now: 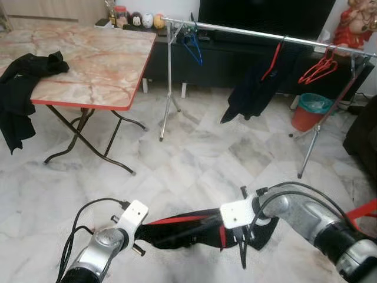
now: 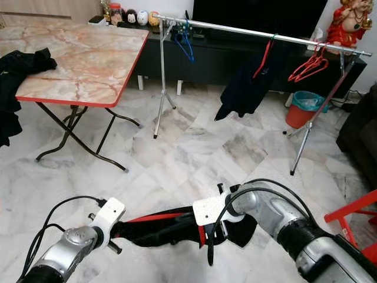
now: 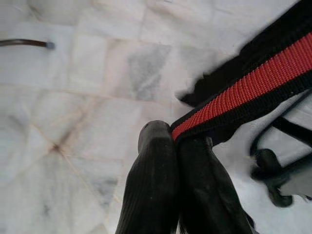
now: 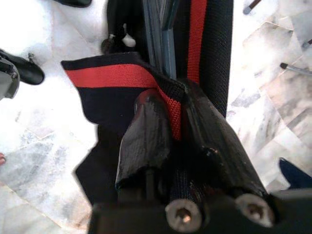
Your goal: Hang hanger
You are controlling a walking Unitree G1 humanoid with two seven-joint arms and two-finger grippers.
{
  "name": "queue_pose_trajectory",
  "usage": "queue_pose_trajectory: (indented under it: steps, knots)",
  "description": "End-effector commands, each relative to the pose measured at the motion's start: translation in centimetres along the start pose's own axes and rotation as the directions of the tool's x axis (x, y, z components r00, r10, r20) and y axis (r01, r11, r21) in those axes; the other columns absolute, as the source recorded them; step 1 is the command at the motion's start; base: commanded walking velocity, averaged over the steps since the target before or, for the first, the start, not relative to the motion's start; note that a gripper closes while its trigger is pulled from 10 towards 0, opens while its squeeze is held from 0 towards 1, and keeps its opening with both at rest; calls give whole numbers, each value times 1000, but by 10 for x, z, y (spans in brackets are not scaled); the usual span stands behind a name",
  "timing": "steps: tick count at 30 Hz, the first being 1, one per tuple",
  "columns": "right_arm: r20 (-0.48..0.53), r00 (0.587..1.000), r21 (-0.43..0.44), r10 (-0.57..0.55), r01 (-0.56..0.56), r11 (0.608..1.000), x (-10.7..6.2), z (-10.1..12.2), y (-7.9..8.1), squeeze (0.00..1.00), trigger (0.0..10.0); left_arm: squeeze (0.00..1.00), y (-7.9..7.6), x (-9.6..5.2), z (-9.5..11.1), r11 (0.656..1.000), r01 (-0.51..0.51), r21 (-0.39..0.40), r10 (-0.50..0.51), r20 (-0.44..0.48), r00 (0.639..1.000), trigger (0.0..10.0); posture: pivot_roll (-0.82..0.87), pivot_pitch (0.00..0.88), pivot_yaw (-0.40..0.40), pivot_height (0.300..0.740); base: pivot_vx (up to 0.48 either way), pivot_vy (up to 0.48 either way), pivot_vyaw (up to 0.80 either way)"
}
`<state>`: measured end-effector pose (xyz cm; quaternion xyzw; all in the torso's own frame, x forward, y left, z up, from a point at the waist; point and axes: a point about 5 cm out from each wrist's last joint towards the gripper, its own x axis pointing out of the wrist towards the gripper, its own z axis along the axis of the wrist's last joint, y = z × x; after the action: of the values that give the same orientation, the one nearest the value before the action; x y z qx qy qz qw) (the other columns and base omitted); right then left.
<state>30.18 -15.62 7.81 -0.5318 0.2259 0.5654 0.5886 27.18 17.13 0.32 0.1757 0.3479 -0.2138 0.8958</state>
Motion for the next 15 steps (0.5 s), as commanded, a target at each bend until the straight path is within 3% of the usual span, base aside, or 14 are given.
queue_pose_trajectory:
  steps: [1, 4, 11, 15]
  knots:
    - [-248, 968, 91, -34, 58, 994, -42, -55, -5, 0, 10000, 0, 41, -20, -58, 978, -208, 25, 208, -258, 944, 10000, 138, 0, -67, 740, 0, 0, 0]
    - [-332, 939, 68, -86, 115, 991, -51, -61, -13, 0, 10000, 0, 41, -20, -66, 978, -204, 48, 209, -294, 933, 10000, 135, 0, -67, 740, 0, 0, 0]
    - [-369, 925, 61, -94, 126, 990, -55, -63, -13, 0, 10000, 0, 36, -22, -76, 980, -192, 55, 200, -328, 923, 10000, 141, 0, -71, 740, 0, 0, 0]
    - [-464, 875, 21, -140, 169, 985, -61, -72, -18, 0, 10000, 0, 36, -23, -81, 980, -193, 56, 201, -345, 917, 10000, 138, 0, -71, 740, 0, 0, 0]
